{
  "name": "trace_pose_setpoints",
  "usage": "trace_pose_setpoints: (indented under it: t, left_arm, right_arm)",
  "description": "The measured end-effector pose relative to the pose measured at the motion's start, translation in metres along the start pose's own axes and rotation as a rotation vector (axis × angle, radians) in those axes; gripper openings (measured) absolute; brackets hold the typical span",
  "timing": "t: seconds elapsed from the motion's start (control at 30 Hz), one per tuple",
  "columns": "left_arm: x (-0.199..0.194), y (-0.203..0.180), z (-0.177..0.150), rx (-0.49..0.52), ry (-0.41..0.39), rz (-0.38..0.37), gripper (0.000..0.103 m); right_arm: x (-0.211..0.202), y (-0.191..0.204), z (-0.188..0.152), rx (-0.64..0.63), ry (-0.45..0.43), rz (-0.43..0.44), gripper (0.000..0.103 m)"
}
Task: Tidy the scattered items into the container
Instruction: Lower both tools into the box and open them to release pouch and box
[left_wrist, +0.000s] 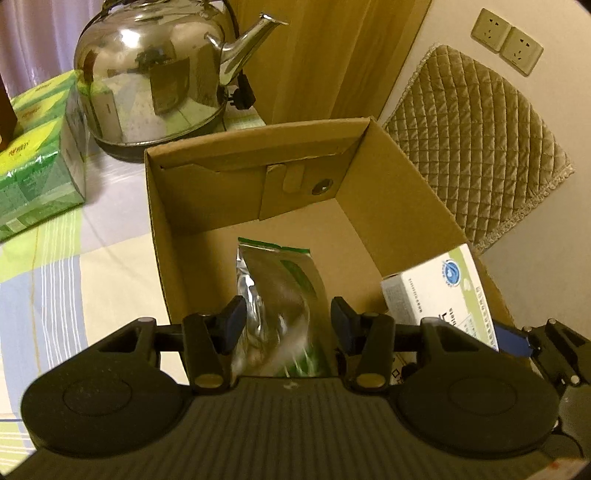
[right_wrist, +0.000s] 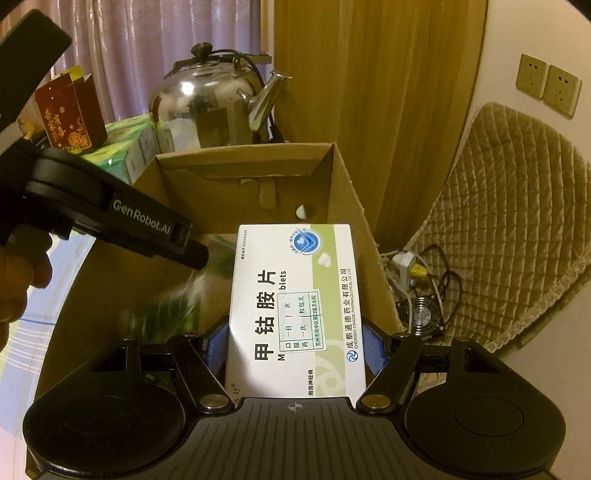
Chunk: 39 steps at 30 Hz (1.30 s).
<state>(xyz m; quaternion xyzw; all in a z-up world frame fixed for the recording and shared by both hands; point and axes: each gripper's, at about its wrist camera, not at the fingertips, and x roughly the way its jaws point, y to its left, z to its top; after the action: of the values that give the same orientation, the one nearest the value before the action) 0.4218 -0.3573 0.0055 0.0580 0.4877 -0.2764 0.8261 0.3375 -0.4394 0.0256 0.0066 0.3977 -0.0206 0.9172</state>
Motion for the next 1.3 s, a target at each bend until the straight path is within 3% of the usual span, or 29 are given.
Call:
trace_pose_setpoints:
  t: [0.7,1.03,1.3]
  left_arm:
    - [-0.066,0.022,-0.027,0.062,-0.128,-0.014,0.044]
    - [-0.087,0.046,-0.044,0.038,-0.174,-0.026,0.048]
    - [-0.094,0.057,-0.053,0.007,-0.189,-0.061,0.051]
  right_arm:
    - [0.009,0.007,0.021,-0.017,0.001,0.017,0.068]
    - [0.044,0.010,0.038,0.001,0.081,0.023,0.068]
    - [0.057,0.015,0.043,-0.014,0.088,0.030,0.068]
